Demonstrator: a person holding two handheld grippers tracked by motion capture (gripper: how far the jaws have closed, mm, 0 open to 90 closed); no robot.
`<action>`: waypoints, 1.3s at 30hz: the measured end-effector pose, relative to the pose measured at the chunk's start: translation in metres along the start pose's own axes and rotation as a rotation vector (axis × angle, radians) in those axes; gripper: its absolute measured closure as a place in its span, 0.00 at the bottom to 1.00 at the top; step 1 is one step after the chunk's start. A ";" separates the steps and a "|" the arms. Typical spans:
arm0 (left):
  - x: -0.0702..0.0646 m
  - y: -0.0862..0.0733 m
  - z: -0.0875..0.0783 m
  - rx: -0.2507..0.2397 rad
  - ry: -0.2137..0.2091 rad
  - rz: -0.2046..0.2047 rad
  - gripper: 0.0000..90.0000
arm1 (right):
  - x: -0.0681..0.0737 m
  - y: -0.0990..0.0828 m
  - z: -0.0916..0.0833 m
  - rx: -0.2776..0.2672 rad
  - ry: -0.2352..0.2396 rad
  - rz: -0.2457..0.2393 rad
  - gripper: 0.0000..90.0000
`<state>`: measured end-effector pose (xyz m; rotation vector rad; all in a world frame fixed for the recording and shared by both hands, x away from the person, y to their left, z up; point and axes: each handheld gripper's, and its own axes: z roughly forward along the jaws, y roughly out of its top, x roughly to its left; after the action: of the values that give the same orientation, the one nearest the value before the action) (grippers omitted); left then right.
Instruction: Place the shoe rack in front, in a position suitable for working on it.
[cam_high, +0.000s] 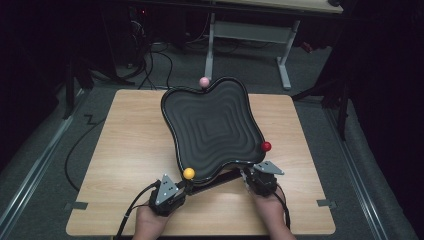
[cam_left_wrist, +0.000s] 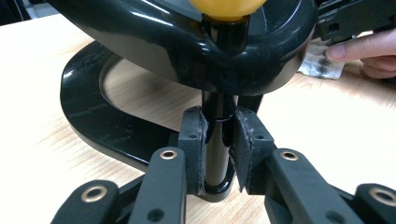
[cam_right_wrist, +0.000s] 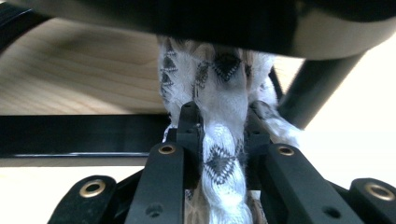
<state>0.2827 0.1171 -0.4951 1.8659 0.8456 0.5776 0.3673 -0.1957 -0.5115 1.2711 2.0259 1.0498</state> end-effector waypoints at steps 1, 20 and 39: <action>0.000 0.000 0.000 0.000 0.000 0.000 0.83 | 0.000 0.000 0.000 0.000 0.000 0.000 0.84; 0.001 0.000 0.000 0.002 -0.009 -0.004 0.83 | 0.071 0.000 0.000 -0.009 0.179 -0.151 0.84; 0.002 -0.001 -0.002 0.003 -0.006 -0.005 0.83 | 0.133 -0.001 -0.002 -0.001 0.384 -0.219 0.85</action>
<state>0.2823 0.1197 -0.4954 1.8673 0.8474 0.5676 0.3093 -0.0756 -0.5150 0.8686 2.3809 1.2600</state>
